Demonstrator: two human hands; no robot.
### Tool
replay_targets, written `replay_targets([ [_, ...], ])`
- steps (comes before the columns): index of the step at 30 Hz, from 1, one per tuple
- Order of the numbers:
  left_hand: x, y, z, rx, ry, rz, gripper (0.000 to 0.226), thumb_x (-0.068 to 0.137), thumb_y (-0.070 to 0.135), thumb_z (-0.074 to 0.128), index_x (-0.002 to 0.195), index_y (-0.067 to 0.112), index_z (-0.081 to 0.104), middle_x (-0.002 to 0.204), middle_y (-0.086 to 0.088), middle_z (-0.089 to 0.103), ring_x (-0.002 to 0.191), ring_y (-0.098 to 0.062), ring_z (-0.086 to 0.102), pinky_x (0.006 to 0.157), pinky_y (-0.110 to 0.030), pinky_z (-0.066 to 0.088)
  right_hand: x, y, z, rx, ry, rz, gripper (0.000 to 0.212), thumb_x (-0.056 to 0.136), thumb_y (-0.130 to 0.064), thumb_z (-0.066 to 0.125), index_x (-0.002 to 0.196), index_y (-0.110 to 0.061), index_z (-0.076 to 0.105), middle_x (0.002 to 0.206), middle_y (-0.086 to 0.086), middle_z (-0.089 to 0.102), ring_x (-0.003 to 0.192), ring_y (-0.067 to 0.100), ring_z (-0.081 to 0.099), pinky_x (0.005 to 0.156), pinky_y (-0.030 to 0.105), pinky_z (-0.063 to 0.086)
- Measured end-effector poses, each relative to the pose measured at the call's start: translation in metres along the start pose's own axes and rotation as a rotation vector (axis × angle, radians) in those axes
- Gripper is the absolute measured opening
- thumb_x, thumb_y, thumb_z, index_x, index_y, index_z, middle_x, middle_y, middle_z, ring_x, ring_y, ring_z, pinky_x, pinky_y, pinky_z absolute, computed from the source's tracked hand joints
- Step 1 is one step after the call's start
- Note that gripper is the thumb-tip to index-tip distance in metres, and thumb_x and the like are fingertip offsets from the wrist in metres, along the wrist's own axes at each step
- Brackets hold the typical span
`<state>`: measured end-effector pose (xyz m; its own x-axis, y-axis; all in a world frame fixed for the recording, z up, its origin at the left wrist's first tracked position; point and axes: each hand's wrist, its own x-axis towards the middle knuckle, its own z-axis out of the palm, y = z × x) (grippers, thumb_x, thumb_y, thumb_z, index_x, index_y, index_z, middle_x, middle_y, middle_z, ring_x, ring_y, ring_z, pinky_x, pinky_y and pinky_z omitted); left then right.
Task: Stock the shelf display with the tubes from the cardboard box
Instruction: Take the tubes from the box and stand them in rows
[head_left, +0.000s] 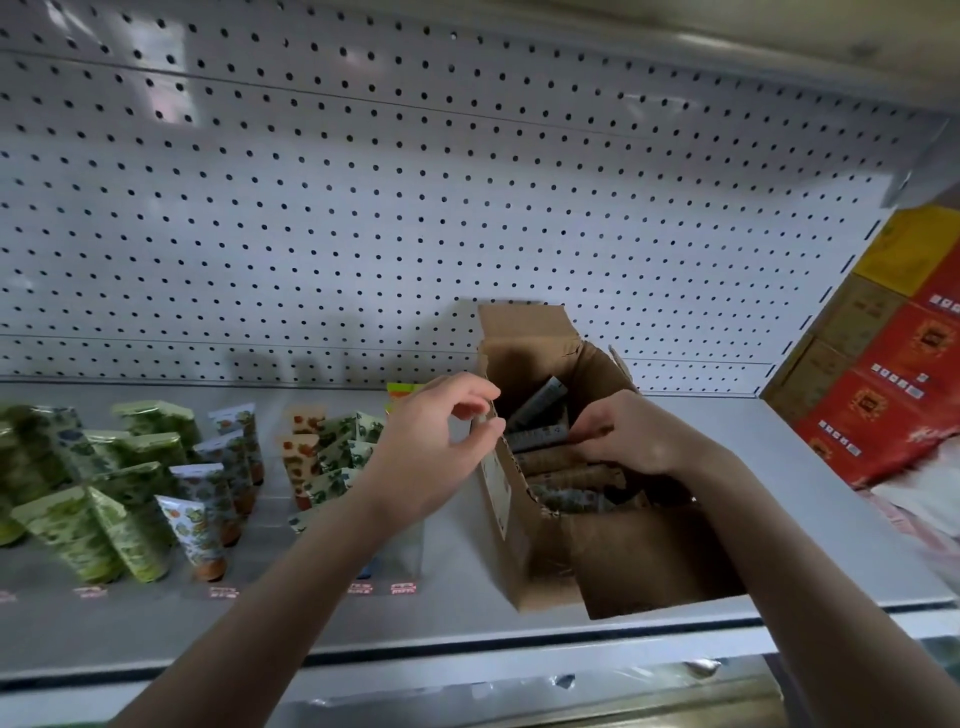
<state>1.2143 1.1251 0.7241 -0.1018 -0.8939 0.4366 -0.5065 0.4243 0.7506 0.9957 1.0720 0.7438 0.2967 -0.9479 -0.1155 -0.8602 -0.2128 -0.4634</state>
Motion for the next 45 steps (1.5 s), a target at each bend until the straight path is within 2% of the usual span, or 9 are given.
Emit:
replay_targets([
  [3, 0.0, 0.001, 0.004, 0.012, -0.01, 0.007, 0.018, 0.086, 0.022, 0.063, 0.104, 0.021, 0.064, 0.095, 0.009, 0.065, 0.091, -0.001, 0.057, 0.073, -0.002, 0.035, 0.004, -0.001, 0.006, -0.167, -0.114, 0.027, 0.005, 0.084, -0.019, 0.066, 0.079, -0.021, 0.068, 0.067, -0.006, 0.062, 0.051, -0.003, 0.056, 0.06, 0.019, 0.045],
  [8, -0.001, 0.001, 0.007, 0.019, -0.001, 0.015, 0.018, 0.086, 0.021, 0.063, 0.104, 0.021, 0.064, 0.095, 0.009, 0.065, 0.091, 0.001, 0.056, 0.073, -0.002, 0.035, 0.014, 0.0, 0.017, -0.359, -0.215, 0.117, 0.03, 0.082, -0.024, 0.07, 0.107, -0.009, 0.064, 0.103, 0.007, 0.066, 0.092, 0.02, 0.061, 0.078, 0.029, 0.05],
  [13, -0.002, 0.001, 0.005, 0.019, 0.012, 0.011, 0.016, 0.085, 0.02, 0.063, 0.101, 0.022, 0.064, 0.092, 0.011, 0.064, 0.09, 0.004, 0.056, 0.072, -0.001, 0.034, 0.015, -0.001, 0.027, -0.437, -0.286, 0.128, 0.023, 0.09, -0.016, 0.057, 0.111, -0.008, 0.057, 0.112, 0.011, 0.061, 0.098, 0.025, 0.058, 0.079, 0.029, 0.044],
  [19, -0.004, 0.001, 0.002, 0.016, 0.022, 0.007, 0.016, 0.085, 0.019, 0.063, 0.101, 0.02, 0.064, 0.091, 0.01, 0.065, 0.089, 0.002, 0.057, 0.072, 0.0, 0.034, 0.014, 0.0, 0.018, -0.377, -0.171, 0.076, 0.0, 0.088, -0.014, 0.055, 0.088, -0.013, 0.055, 0.087, 0.003, 0.058, 0.078, 0.018, 0.056, 0.065, 0.026, 0.043],
  [24, -0.006, 0.003, 0.001, -0.008, 0.026, 0.019, 0.015, 0.085, 0.017, 0.064, 0.1, 0.019, 0.065, 0.09, 0.009, 0.066, 0.089, 0.002, 0.056, 0.072, -0.001, 0.034, -0.002, -0.001, -0.006, -0.043, 0.106, -0.011, 0.003, 0.079, -0.016, 0.071, 0.081, -0.014, 0.069, 0.067, -0.006, 0.061, 0.062, 0.006, 0.057, 0.063, 0.022, 0.044],
  [28, -0.007, 0.006, -0.001, -0.049, 0.039, 0.026, 0.016, 0.085, 0.017, 0.065, 0.101, 0.015, 0.066, 0.091, 0.006, 0.067, 0.09, 0.002, 0.057, 0.073, -0.002, 0.035, -0.025, -0.013, -0.028, 0.436, 0.361, -0.068, 0.01, 0.078, -0.007, 0.072, 0.083, -0.015, 0.07, 0.075, 0.0, 0.067, 0.062, 0.003, 0.057, 0.065, 0.017, 0.048],
  [32, -0.008, 0.016, -0.004, -0.125, 0.045, 0.025, 0.022, 0.084, 0.021, 0.067, 0.105, 0.016, 0.066, 0.096, 0.006, 0.067, 0.09, -0.005, 0.059, 0.074, -0.016, 0.043, -0.046, -0.039, -0.04, 0.68, 0.484, -0.162, 0.015, 0.076, -0.001, 0.073, 0.087, -0.011, 0.068, 0.079, 0.002, 0.07, 0.063, 0.002, 0.061, 0.062, 0.013, 0.047],
  [41, -0.01, 0.019, -0.03, -0.209, -0.028, -0.011, 0.028, 0.08, 0.031, 0.069, 0.104, 0.017, 0.068, 0.09, 0.008, 0.068, 0.08, -0.013, 0.064, 0.077, -0.037, 0.052, -0.048, -0.1, -0.019, 0.807, 0.511, -0.281, 0.019, 0.072, -0.003, 0.076, 0.073, -0.018, 0.065, 0.063, -0.009, 0.07, 0.058, 0.004, 0.063, 0.063, 0.016, 0.051],
  [45, -0.02, 0.012, -0.05, -0.263, -0.057, 0.023, 0.004, 0.083, 0.018, 0.069, 0.086, 0.017, 0.067, 0.078, 0.002, 0.066, 0.066, 0.0, 0.057, 0.063, -0.017, 0.048, -0.043, -0.124, -0.002, 0.883, 0.503, -0.314, 0.012, 0.074, -0.004, 0.075, 0.077, -0.015, 0.07, 0.071, -0.002, 0.072, 0.068, 0.012, 0.065, 0.071, 0.027, 0.054],
])
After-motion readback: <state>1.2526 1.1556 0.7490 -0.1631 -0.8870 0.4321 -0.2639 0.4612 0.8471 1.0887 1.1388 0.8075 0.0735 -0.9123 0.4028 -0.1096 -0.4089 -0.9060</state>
